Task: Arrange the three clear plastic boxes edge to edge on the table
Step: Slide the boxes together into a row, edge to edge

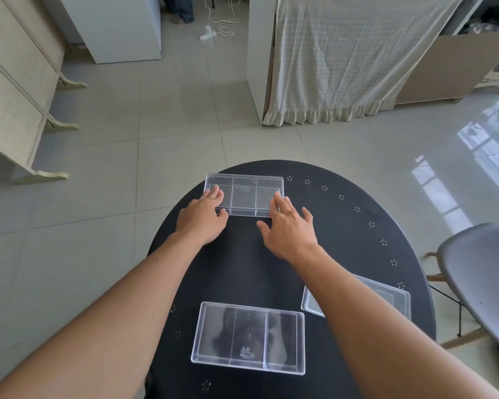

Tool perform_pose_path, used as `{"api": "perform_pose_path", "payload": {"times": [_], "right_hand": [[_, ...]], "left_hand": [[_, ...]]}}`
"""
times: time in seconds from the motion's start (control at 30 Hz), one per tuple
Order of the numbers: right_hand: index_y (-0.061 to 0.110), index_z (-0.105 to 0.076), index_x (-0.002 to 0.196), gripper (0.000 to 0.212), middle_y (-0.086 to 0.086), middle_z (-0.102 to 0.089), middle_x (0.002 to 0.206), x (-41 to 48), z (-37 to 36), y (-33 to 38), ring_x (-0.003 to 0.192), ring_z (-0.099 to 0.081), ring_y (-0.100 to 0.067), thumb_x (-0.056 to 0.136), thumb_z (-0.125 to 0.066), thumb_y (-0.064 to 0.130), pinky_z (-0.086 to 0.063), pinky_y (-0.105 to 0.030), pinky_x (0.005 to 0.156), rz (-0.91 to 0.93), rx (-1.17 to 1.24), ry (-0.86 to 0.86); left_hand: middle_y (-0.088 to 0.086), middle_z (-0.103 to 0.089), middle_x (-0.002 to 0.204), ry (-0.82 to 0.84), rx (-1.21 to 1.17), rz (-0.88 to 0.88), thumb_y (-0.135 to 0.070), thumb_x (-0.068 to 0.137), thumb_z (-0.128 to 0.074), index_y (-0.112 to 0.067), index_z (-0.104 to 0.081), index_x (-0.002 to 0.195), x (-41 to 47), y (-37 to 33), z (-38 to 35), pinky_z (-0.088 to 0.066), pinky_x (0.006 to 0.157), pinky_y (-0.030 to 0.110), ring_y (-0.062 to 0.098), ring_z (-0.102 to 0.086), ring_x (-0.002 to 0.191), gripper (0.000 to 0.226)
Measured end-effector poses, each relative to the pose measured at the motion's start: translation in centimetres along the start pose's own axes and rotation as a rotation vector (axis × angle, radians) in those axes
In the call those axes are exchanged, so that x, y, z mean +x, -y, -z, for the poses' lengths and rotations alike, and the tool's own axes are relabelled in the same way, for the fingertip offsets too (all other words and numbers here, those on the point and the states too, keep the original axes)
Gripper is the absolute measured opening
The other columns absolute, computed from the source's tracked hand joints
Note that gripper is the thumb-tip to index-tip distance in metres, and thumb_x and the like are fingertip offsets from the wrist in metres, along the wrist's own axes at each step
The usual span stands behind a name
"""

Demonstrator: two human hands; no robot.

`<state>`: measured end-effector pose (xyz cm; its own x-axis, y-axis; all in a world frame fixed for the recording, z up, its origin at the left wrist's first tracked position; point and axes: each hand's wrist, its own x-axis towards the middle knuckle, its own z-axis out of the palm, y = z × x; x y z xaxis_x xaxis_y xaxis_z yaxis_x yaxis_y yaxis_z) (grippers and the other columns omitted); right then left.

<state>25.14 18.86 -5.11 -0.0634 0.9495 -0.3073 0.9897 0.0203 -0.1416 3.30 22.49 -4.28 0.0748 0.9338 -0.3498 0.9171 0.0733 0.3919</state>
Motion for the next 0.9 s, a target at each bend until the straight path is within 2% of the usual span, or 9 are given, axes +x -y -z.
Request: {"api": "perform_pose_path", "payload": {"times": [0.23,0.33,0.4,0.5,0.63,0.8,0.9], "right_hand": [[0.008,-0.018,0.173,0.078,0.001,-0.007,0.184,0.7,0.3,0.3,0.17,-0.011,-0.018,0.112,-0.037,0.053,-0.017,-0.055,0.134,-0.018,0.018,0.003],[0.007,-0.034,0.167,0.07,0.002,-0.021,0.179,0.9,1.2,0.5,0.17,-0.009,-0.019,0.112,-0.041,0.048,-0.02,-0.055,0.134,-0.037,0.098,-0.007],[0.011,-0.034,0.167,0.066,0.003,-0.029,0.178,1.0,2.1,0.6,0.171,-0.007,-0.022,0.112,-0.042,0.045,-0.019,-0.055,0.134,-0.036,0.165,-0.014],[0.019,-0.021,0.173,0.068,0.002,-0.026,0.181,0.3,3.2,0.3,0.171,-0.008,-0.023,0.113,-0.041,0.043,-0.017,-0.053,0.135,0.005,0.221,-0.028],[0.018,-0.037,0.168,0.06,0.001,-0.032,0.179,-2.3,3.8,-1.2,0.17,-0.014,-0.023,0.113,-0.042,0.04,-0.019,-0.051,0.135,0.007,0.268,-0.04],[0.021,-0.047,0.165,0.056,0.002,-0.037,0.177,-7.3,3.9,-4.2,0.168,-0.023,-0.021,0.113,-0.046,0.04,-0.021,-0.048,0.135,-0.053,0.275,-0.058],[0.023,-0.05,0.163,0.053,0.004,-0.04,0.175,-10.4,3.6,-6.5,0.166,-0.027,-0.02,0.112,-0.046,0.04,-0.024,-0.049,0.132,-0.113,0.264,-0.065]], "left_hand": [[-0.01,-0.026,0.179,-0.003,0.012,0.018,-0.029,0.107,-0.044,-0.028,-0.04,0.167,0.9,-0.8,1.1,-0.036,0.127,0.05,0.023,-0.035,0.162,0.06],[-0.01,-0.029,0.178,-0.003,-0.019,0.033,-0.036,0.107,-0.047,-0.027,-0.042,0.166,0.6,-1.3,1.6,-0.039,0.126,0.046,0.024,-0.038,0.16,0.06],[-0.015,-0.028,0.177,-0.025,-0.051,0.026,-0.041,0.107,-0.048,-0.026,-0.042,0.167,0.0,-1.7,1.8,-0.038,0.126,0.045,0.024,-0.039,0.159,0.061],[-0.014,-0.028,0.177,-0.104,-0.084,-0.069,-0.037,0.108,-0.051,-0.024,-0.041,0.167,-1.5,-2.0,1.7,-0.033,0.13,0.05,0.022,-0.04,0.16,0.061],[-0.008,-0.038,0.174,-0.152,-0.147,-0.168,-0.029,0.109,-0.05,-0.02,-0.048,0.163,-4.2,-2.6,0.8,-0.021,0.134,0.051,0.016,-0.031,0.163,0.055],[-0.002,-0.052,0.166,-0.097,-0.199,-0.222,-0.031,0.109,-0.051,-0.024,-0.053,0.16,-9.1,-4.4,-1.0,-0.037,0.128,0.047,0.021,-0.041,0.16,0.051],[0.004,-0.051,0.166,-0.048,-0.208,-0.256,-0.028,0.11,-0.051,-0.022,-0.05,0.162,-11.8,-5.9,-2.4,-0.035,0.128,0.046,0.021,-0.04,0.16,0.052]]}}
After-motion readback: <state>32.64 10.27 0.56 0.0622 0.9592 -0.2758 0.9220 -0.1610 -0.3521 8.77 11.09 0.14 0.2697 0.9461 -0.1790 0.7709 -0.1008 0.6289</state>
